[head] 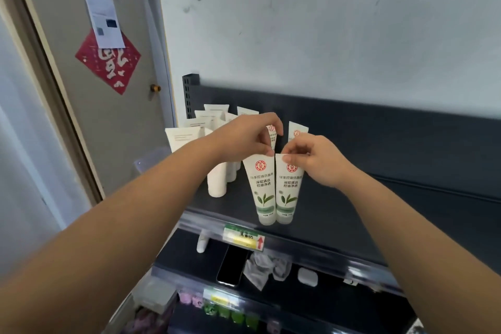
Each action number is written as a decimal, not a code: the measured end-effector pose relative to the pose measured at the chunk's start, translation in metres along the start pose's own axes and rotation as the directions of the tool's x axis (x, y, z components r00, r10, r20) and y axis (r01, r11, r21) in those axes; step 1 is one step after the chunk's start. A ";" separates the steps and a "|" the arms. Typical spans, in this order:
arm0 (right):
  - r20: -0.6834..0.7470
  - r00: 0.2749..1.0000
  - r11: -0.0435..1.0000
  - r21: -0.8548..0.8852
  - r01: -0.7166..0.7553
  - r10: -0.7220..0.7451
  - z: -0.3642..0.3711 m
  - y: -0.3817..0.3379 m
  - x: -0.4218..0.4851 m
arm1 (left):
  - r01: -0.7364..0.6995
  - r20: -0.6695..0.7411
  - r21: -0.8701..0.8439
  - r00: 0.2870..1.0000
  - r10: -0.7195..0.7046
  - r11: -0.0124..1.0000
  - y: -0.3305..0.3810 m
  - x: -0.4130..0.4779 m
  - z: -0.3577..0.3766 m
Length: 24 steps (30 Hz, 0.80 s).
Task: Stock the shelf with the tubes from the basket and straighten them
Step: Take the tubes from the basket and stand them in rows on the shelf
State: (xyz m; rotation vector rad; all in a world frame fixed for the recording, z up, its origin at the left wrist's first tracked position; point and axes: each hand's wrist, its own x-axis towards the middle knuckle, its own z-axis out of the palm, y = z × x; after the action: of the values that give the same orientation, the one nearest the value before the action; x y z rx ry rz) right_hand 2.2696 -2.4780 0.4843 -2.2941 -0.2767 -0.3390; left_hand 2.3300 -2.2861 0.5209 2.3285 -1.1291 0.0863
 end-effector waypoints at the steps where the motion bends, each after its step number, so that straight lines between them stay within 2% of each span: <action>1: -0.010 1.000 1.000 -0.002 -0.014 0.014 -0.002 0.005 0.002 | -0.001 0.003 0.011 1.000 0.001 1.000 -0.001 0.008 0.002; 6: -0.113 0.991 0.996 -0.038 -0.078 0.073 0.000 0.028 0.017 | -0.045 0.071 0.102 0.997 0.038 0.994 -0.012 0.040 0.019; 12: -0.236 0.961 0.988 -0.017 -0.154 0.146 0.011 0.048 0.028 | -0.071 0.061 0.171 0.996 0.061 0.983 -0.023 0.067 0.032; 16: -0.180 0.969 0.978 -0.092 -0.189 0.171 0.004 0.048 0.030 | -0.056 0.133 0.114 0.990 0.041 0.992 -0.028 0.075 0.030; 20: -0.026 0.978 0.971 -0.118 -0.208 0.207 -0.003 0.048 0.025 | -0.038 0.251 0.093 0.968 0.014 0.995 -0.030 0.071 0.024; 24: -0.017 0.977 0.969 -0.127 -0.214 0.213 -0.003 0.047 0.023 | 0.005 0.317 0.050 0.948 -0.021 0.999 -0.028 0.062 0.022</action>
State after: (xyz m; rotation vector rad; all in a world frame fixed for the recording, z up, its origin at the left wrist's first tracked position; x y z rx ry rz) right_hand 2.3048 -2.5097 0.4615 -2.4225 -0.0045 -0.2564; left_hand 2.3867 -2.3269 0.5076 2.4527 -1.2744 -0.2795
